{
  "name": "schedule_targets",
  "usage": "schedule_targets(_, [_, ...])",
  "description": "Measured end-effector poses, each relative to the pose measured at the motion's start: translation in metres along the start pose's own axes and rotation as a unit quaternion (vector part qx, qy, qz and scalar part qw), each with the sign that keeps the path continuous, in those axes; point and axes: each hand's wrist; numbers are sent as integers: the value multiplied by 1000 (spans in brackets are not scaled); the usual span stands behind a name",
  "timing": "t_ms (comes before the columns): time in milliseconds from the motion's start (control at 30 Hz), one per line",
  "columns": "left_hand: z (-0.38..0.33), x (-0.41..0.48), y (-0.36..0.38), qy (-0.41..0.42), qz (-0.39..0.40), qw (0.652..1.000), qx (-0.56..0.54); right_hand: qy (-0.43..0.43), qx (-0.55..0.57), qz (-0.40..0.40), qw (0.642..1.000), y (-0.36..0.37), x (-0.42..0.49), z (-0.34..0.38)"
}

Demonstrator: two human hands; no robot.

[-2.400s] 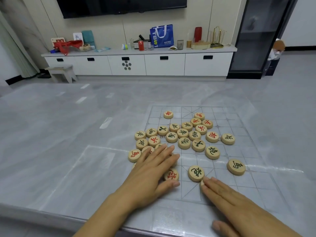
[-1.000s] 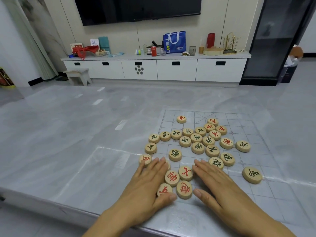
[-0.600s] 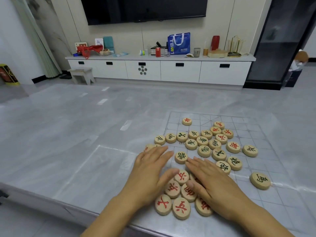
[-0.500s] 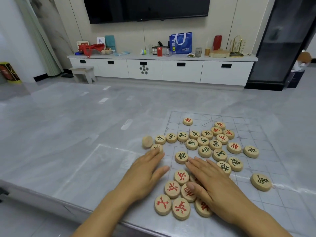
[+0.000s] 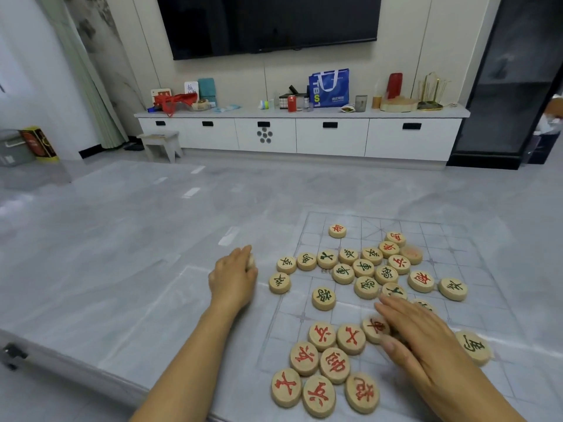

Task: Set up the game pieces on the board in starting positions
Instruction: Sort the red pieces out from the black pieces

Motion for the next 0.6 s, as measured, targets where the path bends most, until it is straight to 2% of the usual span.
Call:
schedule_targets(67, [-1,7,-3,19,-6,999,47,27,36,2,999,-10,-4,-11])
schedule_targets(133, [-3,8,-10,22,-2,1000,0,52,43,-6,998,-17,-7,-20])
schedule_targets(200, [-7,-2,-18,4,5,995,-97,79,47,-10,996,-22,-12,-26])
schedule_targets(233, [-13,-11,-22,-6,17,985,-173,91,51,-8,995,-24,-14,-27])
schedule_targets(300, [-31,-34,-31,-20,83,934,-346,103,54,-4,993,-28,-17,-28])
schedule_targets(367, [-45,-56,-31,-20,166,888,-428,123,57,-2,991,-32,-19,-32])
schedule_targets(400, [-48,-67,-30,-9,198,885,-422,135,51,-4,989,-34,-20,-35])
schedule_targets(467, [-45,-83,-25,5,228,905,-359,157,27,-5,987,-35,-21,-42])
schedule_targets(600, [-21,-88,-26,13,156,961,-228,191,-2,-2,982,-31,-19,-54])
Point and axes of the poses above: each hand's wrist, its own x-axis towards the middle knuckle, its own y-axis out of the palm, z = x × y, and after that the axes turned 10 degrees about -x, right-handed
